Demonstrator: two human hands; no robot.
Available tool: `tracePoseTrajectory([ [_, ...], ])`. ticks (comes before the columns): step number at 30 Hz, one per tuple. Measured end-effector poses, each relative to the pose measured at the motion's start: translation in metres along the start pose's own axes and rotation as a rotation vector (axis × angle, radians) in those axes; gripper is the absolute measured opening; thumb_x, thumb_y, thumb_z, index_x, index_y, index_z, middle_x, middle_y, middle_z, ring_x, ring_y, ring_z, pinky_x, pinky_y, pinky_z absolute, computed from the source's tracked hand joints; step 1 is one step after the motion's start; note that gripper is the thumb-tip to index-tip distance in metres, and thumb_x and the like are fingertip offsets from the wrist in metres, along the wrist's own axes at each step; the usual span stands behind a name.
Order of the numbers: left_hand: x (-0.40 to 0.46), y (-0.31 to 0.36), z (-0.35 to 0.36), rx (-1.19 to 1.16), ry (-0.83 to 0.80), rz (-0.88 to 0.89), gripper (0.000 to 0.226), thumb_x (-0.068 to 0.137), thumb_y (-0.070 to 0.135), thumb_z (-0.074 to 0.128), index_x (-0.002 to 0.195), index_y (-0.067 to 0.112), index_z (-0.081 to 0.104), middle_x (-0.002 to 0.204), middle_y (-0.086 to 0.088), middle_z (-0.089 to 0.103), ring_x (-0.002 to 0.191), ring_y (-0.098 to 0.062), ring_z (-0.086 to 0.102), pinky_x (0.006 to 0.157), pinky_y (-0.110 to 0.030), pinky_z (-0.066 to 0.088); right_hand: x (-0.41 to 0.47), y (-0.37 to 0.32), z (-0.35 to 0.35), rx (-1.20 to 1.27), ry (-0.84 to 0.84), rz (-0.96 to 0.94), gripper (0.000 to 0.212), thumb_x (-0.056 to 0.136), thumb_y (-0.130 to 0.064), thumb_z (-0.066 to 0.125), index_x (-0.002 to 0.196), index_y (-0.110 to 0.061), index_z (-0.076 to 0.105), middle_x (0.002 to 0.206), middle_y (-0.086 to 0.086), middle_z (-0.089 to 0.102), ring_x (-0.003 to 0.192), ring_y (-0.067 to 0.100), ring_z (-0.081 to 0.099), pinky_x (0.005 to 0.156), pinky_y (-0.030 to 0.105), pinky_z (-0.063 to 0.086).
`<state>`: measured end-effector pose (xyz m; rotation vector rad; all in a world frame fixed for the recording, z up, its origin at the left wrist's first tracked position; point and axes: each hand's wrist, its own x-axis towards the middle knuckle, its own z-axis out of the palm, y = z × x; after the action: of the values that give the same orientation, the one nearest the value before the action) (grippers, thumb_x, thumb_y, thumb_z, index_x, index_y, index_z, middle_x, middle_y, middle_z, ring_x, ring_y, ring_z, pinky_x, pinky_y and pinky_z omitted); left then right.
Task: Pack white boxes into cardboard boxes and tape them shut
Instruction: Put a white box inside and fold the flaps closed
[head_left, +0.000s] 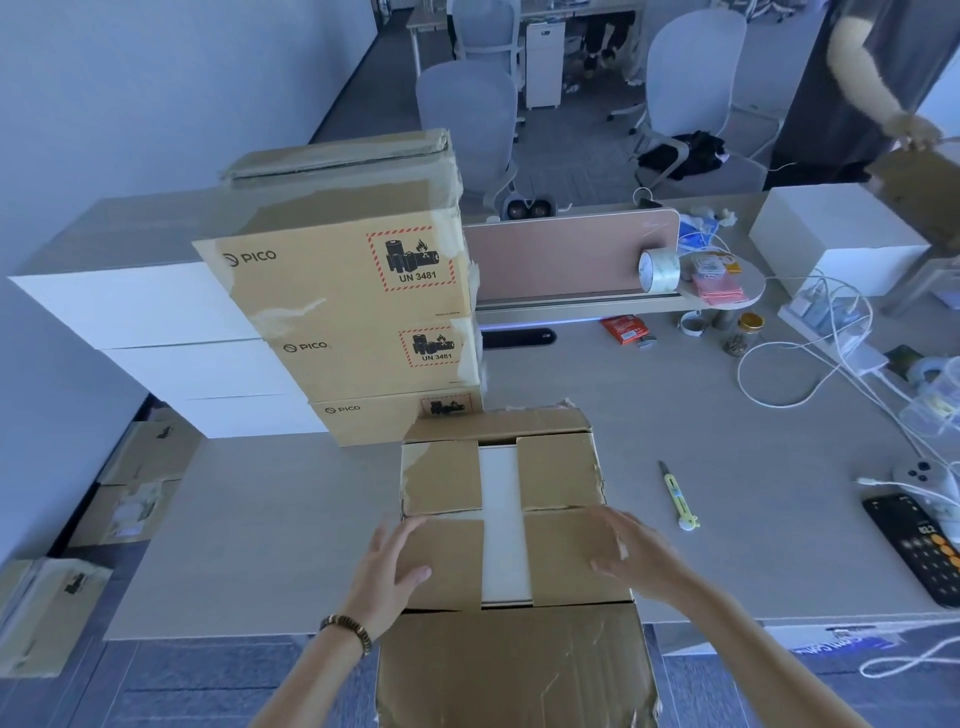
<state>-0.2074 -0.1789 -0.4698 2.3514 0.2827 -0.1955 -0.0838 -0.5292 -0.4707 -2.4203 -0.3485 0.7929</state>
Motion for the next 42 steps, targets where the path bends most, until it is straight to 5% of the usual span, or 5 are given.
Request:
tracePoseTrajectory([
  [4,-0.017,-0.01,-0.002,0.075,-0.029,-0.031,0.023,0.098,0.019,0.059,0.093,0.04,0.056,0.164,-0.005,0.016,0.146,-0.028,0.034,0.113,-0.04,0.038,-0.016,0.023,0.0,0.038,0.01,-0.036,0.057,0.09,-0.022,0.069,0.097,-0.075,0.049,0.124,-0.035,0.048,0.106,-0.003,0.061,0.098,0.033,0.05],
  [16,-0.05,-0.041,-0.022,0.086,-0.267,-0.049,0.077,0.092,-0.006,0.059,0.14,0.051,0.041,0.162,-0.003,0.021,0.114,-0.002,0.061,0.096,-0.014,0.049,-0.044,0.039,-0.004,0.159,-0.182,-0.085,0.077,0.077,-0.035,0.086,0.134,-0.061,0.042,0.134,-0.022,0.054,0.1,-0.001,0.069,0.088,0.027,0.058],
  [30,-0.046,0.005,-0.025,0.011,-0.061,-0.102,0.029,0.088,0.059,0.052,0.112,0.042,0.049,0.113,0.02,0.061,0.095,0.009,0.06,0.067,-0.023,0.057,-0.04,0.023,-0.008,0.363,-0.043,0.028,0.066,0.06,-0.07,0.076,0.115,-0.042,0.052,0.114,-0.015,0.068,0.094,0.0,0.069,0.091,0.034,0.057],
  [34,-0.025,0.01,-0.02,-0.121,0.022,-0.212,0.068,0.086,0.066,0.057,0.135,0.021,0.042,0.108,0.01,0.064,0.095,0.001,0.061,0.07,-0.016,0.049,-0.029,0.014,-0.004,0.277,0.087,0.081,0.091,0.056,-0.093,0.059,0.127,-0.039,0.039,0.103,-0.015,0.064,0.09,0.005,0.069,0.086,0.042,0.058],
  [42,0.008,0.014,-0.008,-0.148,-0.01,-0.346,0.07,0.093,0.039,0.066,0.148,0.015,0.03,0.125,-0.01,0.051,0.113,-0.023,0.052,0.089,-0.033,0.046,-0.007,0.0,0.0,0.219,0.09,0.266,0.05,0.096,-0.048,0.058,0.138,-0.02,0.054,0.106,-0.008,0.067,0.075,0.019,0.072,0.079,0.034,0.057],
])
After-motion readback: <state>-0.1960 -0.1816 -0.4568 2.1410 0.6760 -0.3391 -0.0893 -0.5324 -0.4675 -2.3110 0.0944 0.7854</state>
